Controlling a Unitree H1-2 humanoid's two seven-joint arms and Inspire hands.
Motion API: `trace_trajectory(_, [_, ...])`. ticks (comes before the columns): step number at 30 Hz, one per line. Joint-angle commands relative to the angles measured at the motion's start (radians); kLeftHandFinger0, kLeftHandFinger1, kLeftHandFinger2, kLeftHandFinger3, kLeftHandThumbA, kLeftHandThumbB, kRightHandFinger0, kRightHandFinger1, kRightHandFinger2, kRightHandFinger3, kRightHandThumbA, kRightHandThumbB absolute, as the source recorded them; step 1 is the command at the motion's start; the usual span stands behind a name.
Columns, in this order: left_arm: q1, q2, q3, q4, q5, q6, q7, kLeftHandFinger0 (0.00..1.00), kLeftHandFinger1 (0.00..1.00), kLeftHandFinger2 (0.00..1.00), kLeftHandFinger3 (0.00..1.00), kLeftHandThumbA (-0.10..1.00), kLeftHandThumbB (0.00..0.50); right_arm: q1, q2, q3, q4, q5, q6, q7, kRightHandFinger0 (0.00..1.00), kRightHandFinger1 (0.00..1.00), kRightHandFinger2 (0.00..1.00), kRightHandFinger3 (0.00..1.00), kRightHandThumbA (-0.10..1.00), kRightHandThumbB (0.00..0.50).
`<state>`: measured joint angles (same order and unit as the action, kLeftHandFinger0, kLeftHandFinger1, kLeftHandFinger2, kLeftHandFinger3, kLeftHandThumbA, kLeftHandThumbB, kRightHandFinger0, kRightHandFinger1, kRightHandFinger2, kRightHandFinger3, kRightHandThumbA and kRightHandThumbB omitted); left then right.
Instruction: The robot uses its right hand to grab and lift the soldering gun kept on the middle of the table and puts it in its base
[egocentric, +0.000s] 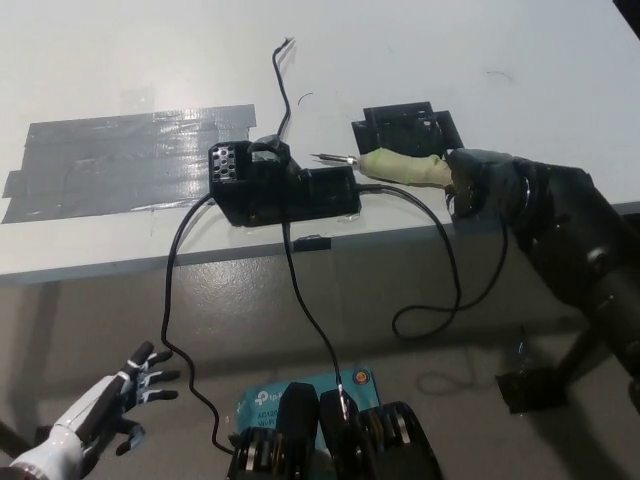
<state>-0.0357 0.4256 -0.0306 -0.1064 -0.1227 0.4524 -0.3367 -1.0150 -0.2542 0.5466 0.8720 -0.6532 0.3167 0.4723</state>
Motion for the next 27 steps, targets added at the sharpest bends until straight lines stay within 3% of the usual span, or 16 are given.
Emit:
trace_trajectory(1, [-0.020, 0.035, -0.004, -0.009, -0.010, -0.015, -0.040, 0.73, 0.85, 0.90, 0.97, 0.96, 0.010, 0.092, 0.033, 0.035, 0.014, 0.004, 0.021, 0.051, 0.00, 0.02, 0.34, 1.00, -0.02, 0.217])
trace_trajectory(2, [-0.020, 0.035, -0.003, -0.005, -0.012, -0.018, -0.042, 0.73, 0.86, 0.90, 0.97, 0.96, 0.010, 0.096, 0.034, 0.036, 0.011, 0.001, 0.022, 0.045, 0.00, 0.00, 0.26, 1.00, -0.03, 0.213])
trace_trajectory(4, [-0.024, 0.037, -0.003, -0.001, -0.016, -0.021, -0.047, 0.79, 0.89, 0.92, 0.96, 0.95, 0.011, 0.099, 0.032, 0.089, 0.018, -0.059, -0.019, -0.005, 0.00, 0.11, 0.39, 1.00, -0.10, 0.134])
trace_trajectory(5, [-0.026, 0.037, -0.004, -0.003, -0.014, -0.016, -0.048, 0.79, 0.89, 0.92, 0.95, 0.95, 0.012, 0.101, 0.024, 0.112, 0.013, -0.077, -0.054, -0.023, 0.20, 0.34, 0.67, 1.00, -0.10, 0.032])
trace_trajectory(6, [-0.026, 0.038, -0.003, -0.010, -0.018, -0.009, -0.052, 0.83, 0.92, 0.94, 0.96, 0.94, 0.016, 0.099, 0.018, 0.184, 0.013, -0.154, -0.069, -0.049, 0.20, 0.35, 0.55, 0.77, -0.10, 0.003])
trace_trajectory(7, [-0.028, 0.041, -0.006, -0.005, -0.018, -0.015, -0.060, 0.85, 0.94, 0.95, 0.96, 0.93, 0.038, 0.085, 0.027, 0.225, 0.044, -0.188, -0.052, -0.044, 0.13, 0.26, 0.40, 0.50, -0.10, 0.073])
trace_trajectory(8, [-0.029, 0.043, -0.008, -0.003, -0.016, -0.016, -0.063, 0.86, 0.94, 0.96, 0.96, 0.93, 0.051, 0.077, 0.033, 0.249, 0.066, -0.201, -0.041, -0.047, 0.14, 0.28, 0.43, 0.73, -0.10, 0.038])
trace_trajectory(11, [-0.030, 0.053, -0.019, -0.003, -0.006, -0.020, -0.073, 0.92, 0.98, 0.98, 0.99, 0.95, 0.071, 0.071, 0.040, 0.311, 0.103, -0.245, -0.021, -0.075, 0.32, 0.57, 0.66, 1.00, -0.10, 0.000])
trace_trajectory(13, [-0.034, 0.065, -0.026, -0.002, 0.004, -0.032, -0.082, 0.94, 0.99, 0.99, 1.00, 0.94, 0.060, 0.088, 0.014, 0.352, 0.035, -0.280, 0.008, -0.044, 0.41, 0.69, 0.78, 1.00, -0.01, 0.000])
trace_trajectory(14, [-0.034, 0.066, -0.026, -0.001, 0.003, -0.032, -0.083, 0.95, 0.99, 0.99, 1.00, 0.94, 0.065, 0.093, 0.007, 0.368, 0.019, -0.297, 0.021, -0.038, 0.60, 0.90, 0.99, 1.00, 0.07, 0.000])
trace_trajectory(15, [-0.034, 0.066, -0.026, -0.001, 0.001, -0.031, -0.084, 0.95, 0.99, 0.99, 1.00, 0.94, 0.064, 0.096, 0.004, 0.376, 0.015, -0.304, 0.025, -0.038, 0.70, 0.88, 0.92, 1.00, 0.19, 0.000])
trace_trajectory(18, [-0.033, 0.074, -0.034, 0.004, 0.007, -0.049, -0.093, 0.95, 1.00, 1.00, 1.00, 0.94, 0.047, 0.111, -0.008, 0.391, -0.005, -0.322, 0.030, -0.055, 0.41, 0.54, 0.64, 1.00, 0.33, 0.000])
trace_trajectory(21, [-0.030, 0.082, -0.039, -0.004, 0.012, -0.050, -0.092, 0.94, 1.00, 1.00, 1.00, 0.95, 0.026, 0.129, -0.017, 0.373, -0.023, -0.324, 0.019, -0.104, 0.42, 0.48, 0.50, 1.00, 0.45, 0.000])
trace_trajectory(23, [-0.029, 0.086, -0.041, -0.002, 0.012, -0.055, -0.094, 0.95, 1.00, 1.00, 1.00, 0.94, 0.024, 0.140, -0.019, 0.354, -0.024, -0.320, 0.008, -0.151, 0.30, 0.46, 0.45, 0.91, 0.31, 0.000])
trace_trajectory(25, [-0.029, 0.088, -0.042, 0.002, 0.007, -0.056, -0.098, 0.95, 1.00, 1.00, 1.00, 0.94, 0.041, 0.156, -0.019, 0.310, -0.029, -0.297, 0.000, -0.219, 0.09, 0.33, 0.35, 0.60, 0.19, 0.000])
trace_trajectory(27, [-0.028, 0.090, -0.043, 0.004, 0.010, -0.059, -0.098, 0.96, 1.00, 1.00, 1.00, 0.95, 0.037, 0.161, -0.013, 0.282, -0.022, -0.289, -0.010, -0.247, 0.00, 0.37, 0.59, 0.47, 0.08, 0.000])
